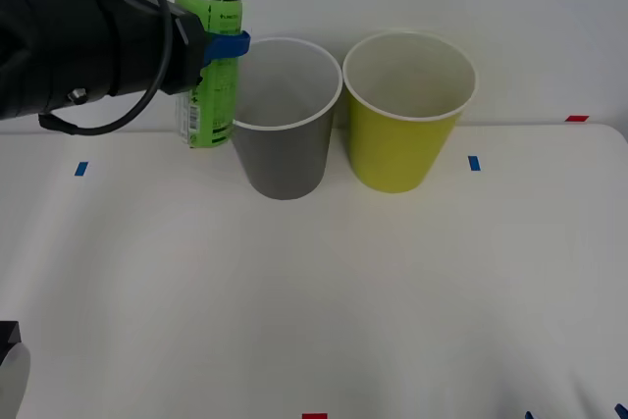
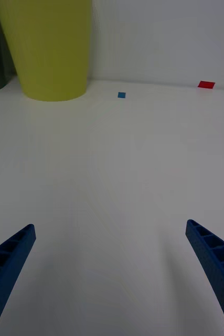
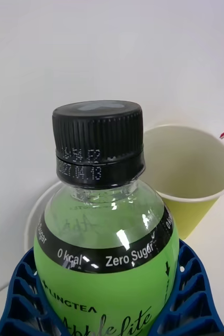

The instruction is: Put cans in the gray bin and PET bottles in the light green bin.

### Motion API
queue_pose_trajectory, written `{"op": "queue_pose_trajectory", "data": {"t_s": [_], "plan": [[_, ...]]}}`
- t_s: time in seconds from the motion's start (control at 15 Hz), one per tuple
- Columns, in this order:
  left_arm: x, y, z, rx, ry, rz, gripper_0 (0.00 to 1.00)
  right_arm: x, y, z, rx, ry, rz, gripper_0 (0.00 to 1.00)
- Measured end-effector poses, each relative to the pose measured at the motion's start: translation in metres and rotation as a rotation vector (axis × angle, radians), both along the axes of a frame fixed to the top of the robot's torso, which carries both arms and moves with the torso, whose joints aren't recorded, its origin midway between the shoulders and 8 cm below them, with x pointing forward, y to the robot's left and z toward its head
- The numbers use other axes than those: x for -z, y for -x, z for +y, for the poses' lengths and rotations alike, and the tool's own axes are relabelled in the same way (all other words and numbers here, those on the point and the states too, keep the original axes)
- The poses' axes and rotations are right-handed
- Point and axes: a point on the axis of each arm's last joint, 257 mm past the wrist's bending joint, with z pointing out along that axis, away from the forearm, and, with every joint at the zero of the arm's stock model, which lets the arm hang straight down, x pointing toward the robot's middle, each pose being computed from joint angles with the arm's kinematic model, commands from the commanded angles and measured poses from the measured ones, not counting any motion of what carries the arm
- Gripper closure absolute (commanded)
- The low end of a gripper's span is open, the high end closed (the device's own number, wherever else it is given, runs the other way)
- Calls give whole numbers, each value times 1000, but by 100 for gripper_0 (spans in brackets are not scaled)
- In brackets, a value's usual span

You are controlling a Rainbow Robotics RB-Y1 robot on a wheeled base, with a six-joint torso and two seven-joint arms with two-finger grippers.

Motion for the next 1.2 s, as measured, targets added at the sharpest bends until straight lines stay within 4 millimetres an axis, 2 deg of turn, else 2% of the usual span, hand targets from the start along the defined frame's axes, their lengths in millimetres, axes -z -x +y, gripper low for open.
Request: {"op": "queue_pose_trajectory", "data": {"t_s": [0.2,0.4,0.73,1.07,1.2], "plan": [[-25,-5,-15,35,11,-33,100,0,0,0,0,0,0,0],[-41,-20,-38,76,48,-14,100,0,0,0,0,0,0,0],[-52,-53,-108,143,45,-70,100,0,0,0,0,0,0,0],[-48,-76,-181,205,125,-114,100,0,0,0,0,0,0,0],[-48,-83,-204,224,144,-137,100,0,0,0,0,0,0,0]]}}
